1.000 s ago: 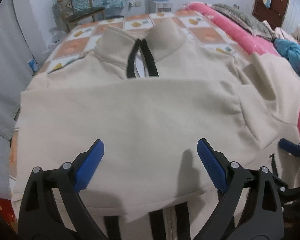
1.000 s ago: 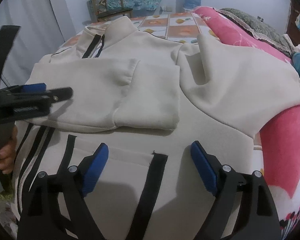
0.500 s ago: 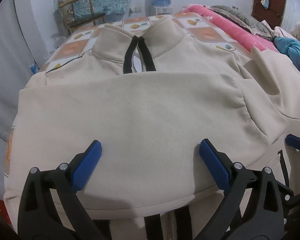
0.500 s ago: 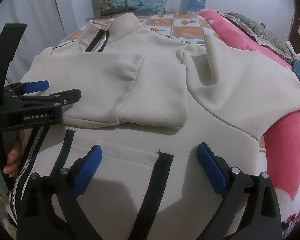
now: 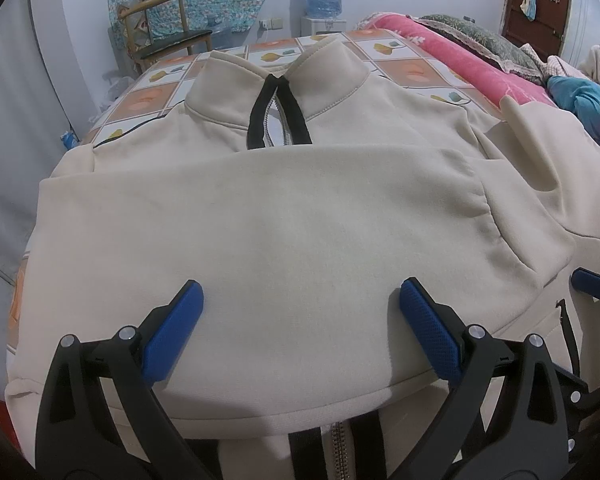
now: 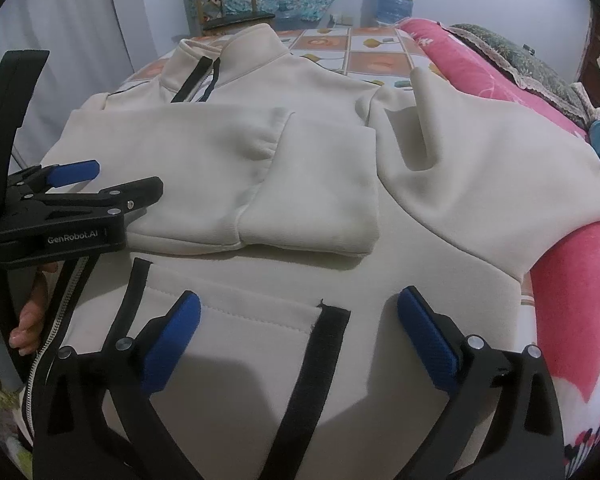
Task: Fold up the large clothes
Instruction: 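Move the right gripper to the other sleeve cuff and grasp it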
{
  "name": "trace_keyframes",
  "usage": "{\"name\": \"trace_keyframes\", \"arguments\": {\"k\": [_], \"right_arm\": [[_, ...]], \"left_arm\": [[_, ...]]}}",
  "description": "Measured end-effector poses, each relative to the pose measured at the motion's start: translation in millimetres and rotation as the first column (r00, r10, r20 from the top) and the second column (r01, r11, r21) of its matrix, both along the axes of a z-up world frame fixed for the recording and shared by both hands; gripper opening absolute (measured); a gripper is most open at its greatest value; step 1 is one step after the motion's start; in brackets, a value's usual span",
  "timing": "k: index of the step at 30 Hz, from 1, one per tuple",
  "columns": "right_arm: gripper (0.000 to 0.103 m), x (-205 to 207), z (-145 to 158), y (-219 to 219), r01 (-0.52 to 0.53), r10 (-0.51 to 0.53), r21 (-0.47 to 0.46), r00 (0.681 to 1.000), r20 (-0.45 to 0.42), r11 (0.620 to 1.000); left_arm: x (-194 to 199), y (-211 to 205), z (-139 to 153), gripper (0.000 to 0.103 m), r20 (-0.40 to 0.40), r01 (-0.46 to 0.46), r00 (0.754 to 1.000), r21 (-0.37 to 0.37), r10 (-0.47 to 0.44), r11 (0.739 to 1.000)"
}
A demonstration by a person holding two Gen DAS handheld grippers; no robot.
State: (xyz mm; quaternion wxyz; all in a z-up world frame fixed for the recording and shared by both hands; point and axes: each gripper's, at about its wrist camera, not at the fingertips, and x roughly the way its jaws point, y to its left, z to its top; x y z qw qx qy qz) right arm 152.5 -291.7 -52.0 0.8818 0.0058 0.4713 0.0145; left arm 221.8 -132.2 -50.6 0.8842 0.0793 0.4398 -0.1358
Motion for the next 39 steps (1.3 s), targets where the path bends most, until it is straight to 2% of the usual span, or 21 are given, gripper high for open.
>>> {"name": "trace_keyframes", "arguments": {"k": [8, 13, 15, 18, 22, 26, 29, 32, 33, 36, 39], "right_arm": [[0.097, 0.9, 0.8, -2.1, 0.003, -0.003, 0.029, 1.000, -0.003, 1.000], [0.096, 0.0, 17.7, -14.6, -0.012, 0.016, 0.102, 0.999, -0.040, 0.995], [0.096, -5.7, 39.4, -30.3, -0.006, 0.005, 0.155, 1.000, 0.010, 0.988], [0.096, -13.8, 72.9, -67.7, 0.039, -0.055, 0.177, 0.995, 0.087, 0.983], [0.096, -14.5, 97.5, -145.4, 0.181, -0.211, 0.229, 0.971, 0.114, 0.956], [0.092, -6.2, 95.3, -229.8, 0.344, -0.384, 0.300, 0.920, 0.082, 0.889], [0.085, 0.0, 78.2, -295.9, 0.484, -0.523, 0.345, 0.852, 0.022, 0.804], [0.079, 0.2, 60.2, -335.7, 0.578, -0.608, 0.353, 0.793, -0.029, 0.736], [0.076, -0.6, 51.0, -351.8, 0.618, -0.645, 0.356, 0.762, -0.053, 0.701], [0.070, -2.9, 32.1, -378.2, 0.676, -0.700, 0.384, 0.707, -0.100, 0.629], [0.067, -4.6, 21.5, -392.5, 0.695, -0.720, 0.424, 0.681, -0.131, 0.580]], "left_arm": [[0.0, -0.1, -0.1, 0.095, 0.000, 0.000, 1.000, -0.001, 0.000, 1.000], [0.0, -0.6, -0.1, 0.096, 0.000, 0.000, 1.000, -0.001, 0.000, 1.000], [0.1, -0.1, -0.2, 0.096, 0.000, 0.000, 1.000, 0.000, 0.000, 1.000], [0.1, 0.0, -0.2, 0.096, 0.000, 0.000, 1.000, -0.001, 0.000, 1.000], [0.2, -0.3, -0.3, 0.096, 0.000, 0.000, 1.000, 0.000, 0.000, 1.000], [0.3, 0.2, -0.3, 0.096, 0.000, 0.000, 1.000, -0.001, 0.000, 1.000], [0.3, 0.3, -0.3, 0.096, 0.000, 0.000, 1.000, -0.001, 0.000, 1.000], [0.3, 0.4, -0.3, 0.096, 0.000, 0.000, 1.000, -0.001, 0.000, 1.000], [0.4, 0.4, -0.3, 0.096, 0.000, 0.000, 1.000, -0.001, 0.000, 1.000], [0.4, 0.3, -0.4, 0.096, 0.000, 0.000, 1.000, -0.001, 0.000, 1.000], [0.4, 0.2, -0.5, 0.096, 0.000, 0.000, 1.000, -0.001, 0.000, 1.000]]}}
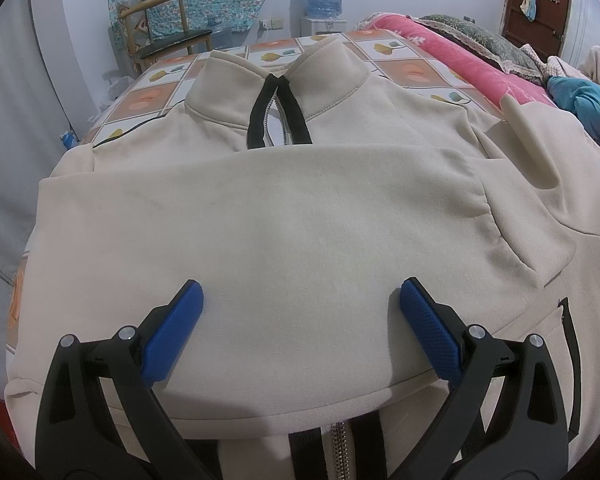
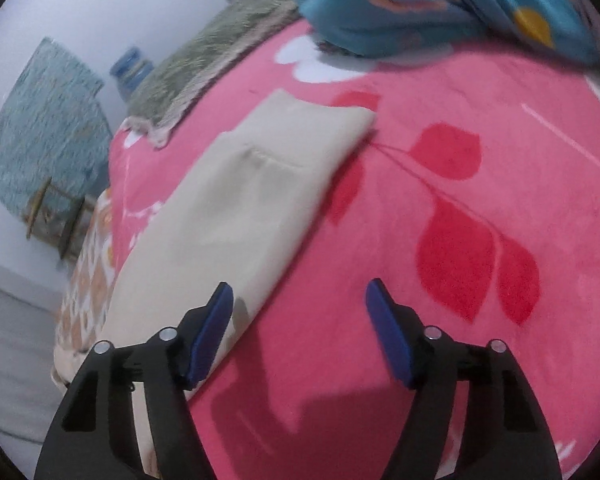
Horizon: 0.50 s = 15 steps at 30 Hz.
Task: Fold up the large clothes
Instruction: 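Move the right gripper to the other sleeve cuff and grasp it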
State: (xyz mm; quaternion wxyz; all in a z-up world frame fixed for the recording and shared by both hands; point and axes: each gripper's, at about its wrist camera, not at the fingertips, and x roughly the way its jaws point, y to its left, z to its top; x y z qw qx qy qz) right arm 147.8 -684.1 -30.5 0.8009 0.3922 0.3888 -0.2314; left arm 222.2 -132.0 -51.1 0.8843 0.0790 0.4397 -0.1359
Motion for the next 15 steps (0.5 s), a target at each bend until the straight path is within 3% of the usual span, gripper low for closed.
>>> {"name": "trace_keyframes", "arguments": {"k": [8, 15], "right_arm": [[0.064, 16.1, -4.3, -13.5, 0.021, -0.021, 0.002, 1.000, 0.020, 1.000], [0.062, 21.6, -10.5, -36.1, 0.079, -0.084, 0.076, 0.994, 0.072, 0.994]], "left_arm": [[0.0, 0.3, -0.1, 0.096, 0.000, 0.000, 1.000, 0.000, 0.000, 1.000], [0.0, 0.4, -0.1, 0.096, 0.000, 0.000, 1.000, 0.000, 0.000, 1.000]]}}
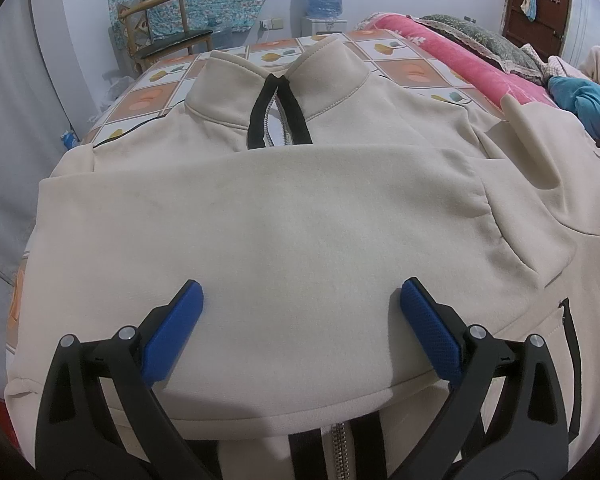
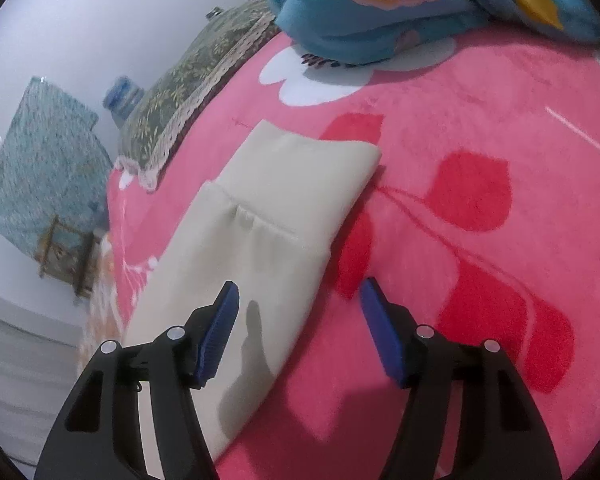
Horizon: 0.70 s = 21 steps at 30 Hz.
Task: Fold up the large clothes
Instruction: 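Move the right gripper to the other sleeve cuff and grasp it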
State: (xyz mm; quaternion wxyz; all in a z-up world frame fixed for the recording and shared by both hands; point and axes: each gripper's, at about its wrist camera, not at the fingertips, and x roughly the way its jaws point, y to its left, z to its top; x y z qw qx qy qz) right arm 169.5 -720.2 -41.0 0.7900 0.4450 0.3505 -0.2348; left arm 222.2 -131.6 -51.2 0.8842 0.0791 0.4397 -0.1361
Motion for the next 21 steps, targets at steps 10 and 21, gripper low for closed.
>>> {"name": "trace_keyframes", "arguments": {"k": [10, 21], "right_arm": [[0.062, 1.3, -3.7, -6.1, 0.025, -0.025, 0.049, 1.000, 0.018, 0.998], [0.068, 0.4, -5.4, -9.4, 0.007, -0.012, 0.105, 0.999, 0.046, 0.994]], "left_arm": [[0.1, 0.1, -0.2, 0.096, 0.000, 0.001, 1.000, 0.000, -0.001, 1.000], [0.2, 0.0, -0.1, 0.096, 0.000, 0.001, 1.000, 0.000, -0.001, 1.000]]}}
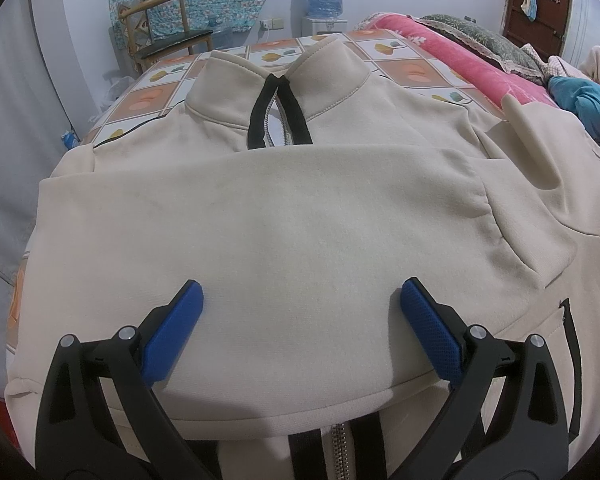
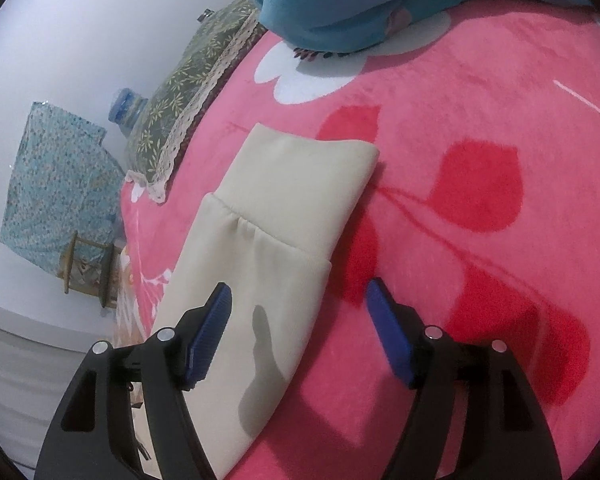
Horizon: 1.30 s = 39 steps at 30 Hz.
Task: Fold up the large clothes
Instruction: 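Move the right gripper to the other sleeve cuff and grasp it, then lift the sleeve with the right gripper and carry it across the body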
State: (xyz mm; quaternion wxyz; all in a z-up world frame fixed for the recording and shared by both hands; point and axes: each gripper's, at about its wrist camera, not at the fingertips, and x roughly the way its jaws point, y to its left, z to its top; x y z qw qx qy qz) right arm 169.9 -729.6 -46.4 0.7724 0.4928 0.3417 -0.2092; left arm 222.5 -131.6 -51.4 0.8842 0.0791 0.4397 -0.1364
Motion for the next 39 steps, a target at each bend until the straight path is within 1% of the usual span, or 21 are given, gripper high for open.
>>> {"name": "trace_keyframes", "arguments": {"k": [10, 12, 14, 16, 17, 19, 20, 21, 22, 23, 24, 32, 39], "right_arm": [[0.068, 4.0, 0.3, -6.5, 0.018, -0.018, 0.005, 1.000, 0.006, 1.000], [0.068, 6.6, 1.3, -8.5, 0.021, -0.021, -0.004, 1.000, 0.008, 1.000], [0.066, 9.6, 2.2, -9.9, 0.025, -0.025, -0.019, 1.000, 0.002, 1.000], [0.056, 14.1, 4.4, -9.6, 0.031, -0.033, -0.055, 0.999, -0.027, 0.998], [0.053, 16.9, 5.6, -8.9, 0.030, -0.034, -0.077, 0.998, -0.051, 0.997], [0.042, 21.1, 8.8, -6.9, 0.016, -0.027, -0.118, 0.995, -0.091, 0.993], [0.039, 22.6, 10.3, -5.8, 0.007, -0.022, -0.136, 0.994, -0.108, 0.991], [0.034, 24.4, 13.1, -3.4, -0.006, -0.016, -0.162, 0.991, -0.134, 0.987], [0.027, 25.2, 15.5, -1.4, -0.016, -0.010, -0.178, 0.989, -0.147, 0.984], [0.023, 24.9, 18.2, 0.1, -0.024, -0.005, -0.191, 0.989, -0.151, 0.981], [0.016, 24.1, 20.9, 1.9, -0.030, 0.001, -0.197, 0.990, -0.144, 0.980], [0.013, 20.3, 63.0, 37.1, -0.087, 0.055, -0.361, 0.994, -0.098, 0.929], [0.013, 14.0, 101.7, 74.2, -0.139, 0.141, -0.432, 0.990, -0.027, 0.891]], "left_arm": [[0.1, 0.0, 0.0, 0.096, 0.000, 0.000, 1.000, 0.000, 0.000, 1.000], [0.2, 0.0, -0.1, 0.096, 0.000, 0.000, 1.000, 0.000, 0.000, 1.000], [0.2, 0.1, -0.1, 0.096, 0.000, 0.000, 1.000, 0.000, 0.000, 1.000], [0.2, 0.1, -0.1, 0.096, 0.000, 0.000, 1.000, 0.000, 0.000, 1.000], [0.2, 0.1, -0.1, 0.096, 0.000, 0.000, 1.000, 0.000, 0.000, 1.000], [0.2, 0.0, -0.2, 0.096, 0.000, 0.000, 1.000, 0.000, 0.000, 1.000], [0.2, 0.0, -0.2, 0.096, 0.000, 0.000, 1.000, 0.000, 0.000, 1.000], [0.2, 0.0, -0.2, 0.096, 0.000, 0.000, 1.000, 0.000, 0.000, 1.000], [0.1, 0.0, -0.3, 0.096, 0.000, 0.000, 1.000, 0.000, 0.000, 1.000], [0.2, 0.1, -0.2, 0.096, 0.000, 0.000, 1.000, 0.000, 0.000, 1.000], [0.2, 0.1, -0.2, 0.096, 0.000, 0.000, 1.000, 0.000, 0.000, 1.000], [0.2, 0.0, -0.3, 0.096, 0.000, 0.000, 1.000, 0.000, 0.000, 1.000], [0.2, 0.0, -0.4, 0.096, 0.000, 0.000, 1.000, 0.000, 0.000, 1.000]]}}
